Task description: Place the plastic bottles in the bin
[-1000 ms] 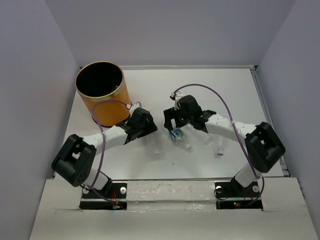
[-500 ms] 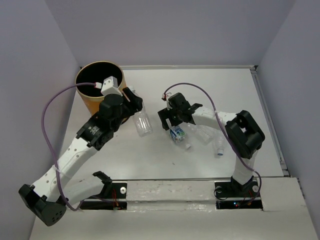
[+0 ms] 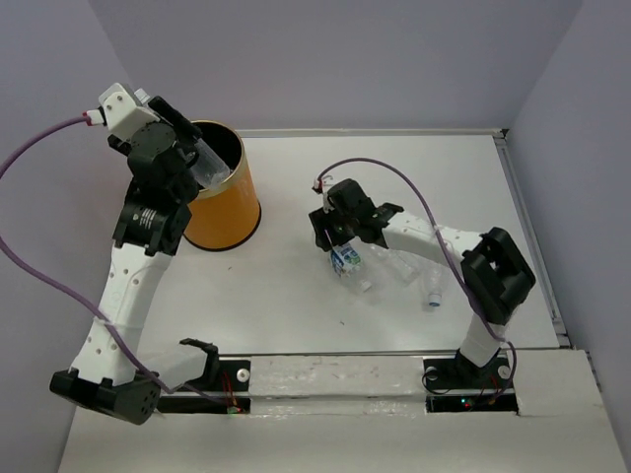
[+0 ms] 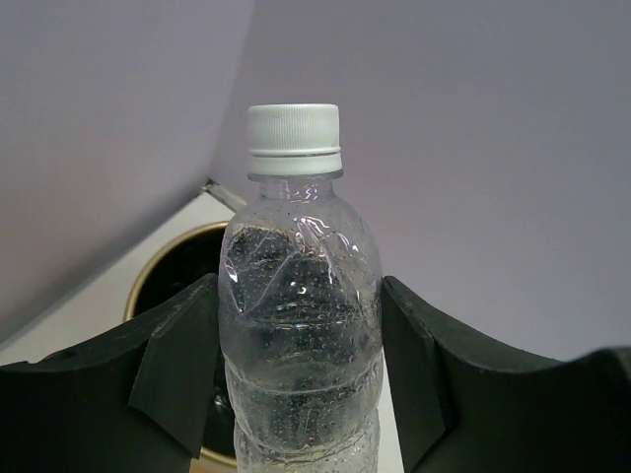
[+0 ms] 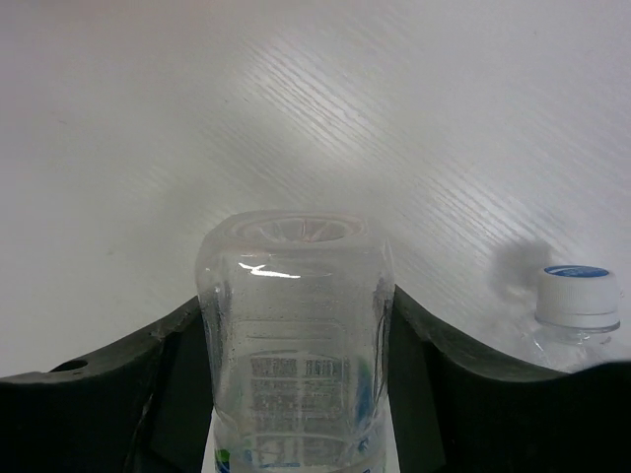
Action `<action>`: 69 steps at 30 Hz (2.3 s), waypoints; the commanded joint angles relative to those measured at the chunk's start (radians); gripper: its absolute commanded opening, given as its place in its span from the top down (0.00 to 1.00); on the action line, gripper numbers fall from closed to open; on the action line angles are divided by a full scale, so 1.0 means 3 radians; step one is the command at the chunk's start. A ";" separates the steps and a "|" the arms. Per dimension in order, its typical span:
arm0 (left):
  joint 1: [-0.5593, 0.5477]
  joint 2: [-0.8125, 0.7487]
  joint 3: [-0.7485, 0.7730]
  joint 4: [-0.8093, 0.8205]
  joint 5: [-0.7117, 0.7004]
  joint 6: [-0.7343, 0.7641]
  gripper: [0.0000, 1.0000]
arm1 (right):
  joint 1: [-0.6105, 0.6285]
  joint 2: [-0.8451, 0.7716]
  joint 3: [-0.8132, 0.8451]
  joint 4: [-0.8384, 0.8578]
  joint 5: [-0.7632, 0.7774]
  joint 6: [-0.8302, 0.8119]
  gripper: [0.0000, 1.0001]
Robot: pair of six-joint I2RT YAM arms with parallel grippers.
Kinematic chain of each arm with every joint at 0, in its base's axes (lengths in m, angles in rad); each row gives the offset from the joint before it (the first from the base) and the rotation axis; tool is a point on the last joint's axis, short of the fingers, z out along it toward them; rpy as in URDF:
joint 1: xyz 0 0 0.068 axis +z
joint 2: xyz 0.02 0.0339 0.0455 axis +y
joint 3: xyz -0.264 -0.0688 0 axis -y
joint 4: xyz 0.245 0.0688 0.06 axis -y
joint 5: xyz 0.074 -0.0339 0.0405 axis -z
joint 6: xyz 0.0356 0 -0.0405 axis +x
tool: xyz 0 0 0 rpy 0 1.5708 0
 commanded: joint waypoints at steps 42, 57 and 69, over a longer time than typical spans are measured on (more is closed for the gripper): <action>0.0491 -0.1804 -0.1549 -0.1281 0.2083 -0.0350 0.01 | 0.0339 0.2015 0.4286 0.3097 -0.0345 0.0831 0.59; 0.0450 -0.1565 -0.1257 -0.1200 0.2666 -0.0345 0.01 | 0.0369 0.2029 0.4325 0.2447 -0.0641 0.0530 0.00; -0.0075 -0.1074 -0.1732 -0.0351 0.2766 -0.0886 0.01 | -0.0228 -0.0615 0.0653 0.2212 -0.0065 0.0724 0.04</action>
